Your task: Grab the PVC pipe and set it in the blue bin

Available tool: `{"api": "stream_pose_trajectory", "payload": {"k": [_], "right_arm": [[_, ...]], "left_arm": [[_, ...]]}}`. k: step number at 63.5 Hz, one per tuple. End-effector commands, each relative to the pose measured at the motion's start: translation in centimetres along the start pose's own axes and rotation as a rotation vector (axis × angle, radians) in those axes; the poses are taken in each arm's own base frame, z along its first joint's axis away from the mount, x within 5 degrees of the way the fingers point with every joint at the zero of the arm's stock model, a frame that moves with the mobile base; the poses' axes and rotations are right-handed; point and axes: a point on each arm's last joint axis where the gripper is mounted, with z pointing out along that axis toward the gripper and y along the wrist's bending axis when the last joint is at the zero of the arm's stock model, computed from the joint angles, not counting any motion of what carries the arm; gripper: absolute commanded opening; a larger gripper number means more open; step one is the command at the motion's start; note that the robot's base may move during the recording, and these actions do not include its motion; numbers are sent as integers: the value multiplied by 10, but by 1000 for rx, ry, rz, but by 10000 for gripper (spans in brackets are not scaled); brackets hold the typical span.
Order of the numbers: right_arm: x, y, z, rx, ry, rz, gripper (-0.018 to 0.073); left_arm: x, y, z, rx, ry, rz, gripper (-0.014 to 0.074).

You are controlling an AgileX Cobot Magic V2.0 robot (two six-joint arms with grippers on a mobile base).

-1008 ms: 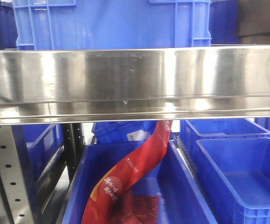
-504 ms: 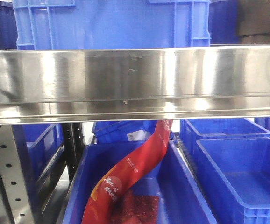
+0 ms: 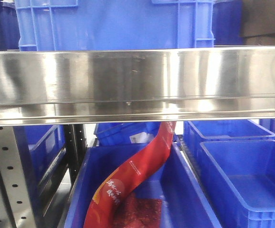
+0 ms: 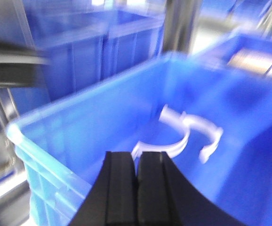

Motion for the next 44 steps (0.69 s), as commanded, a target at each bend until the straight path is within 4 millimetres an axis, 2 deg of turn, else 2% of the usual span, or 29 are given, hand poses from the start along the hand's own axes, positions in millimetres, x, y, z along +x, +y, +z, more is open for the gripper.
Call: {"api": "stream_pose_trajectory", "payload": {"k": [1,8,21,28,35,44], "right_arm": [[7,-2,-17,40,-83,6,-168],[23,-2,-43,75,-151,13,-168],[84,1,-74,91,-74,28,-168],[112,1,-91,106,-77,56,-168],[125,3,-109,111,-100,60,-168],[121,6,-127,107,-154,56,-168]], "left_arm": [[17,-1,-18,-8,-45,-26,-111],[52,2,-45,-35,-60,-31,-111],[100,4,-89,-55,-95,-76,-111],[116,3,-108,-54,-103,-73,-111],[128,3,-123,-53,-118,-70,-111],[129,2,-135,-48,-153,-68,-111]]}}
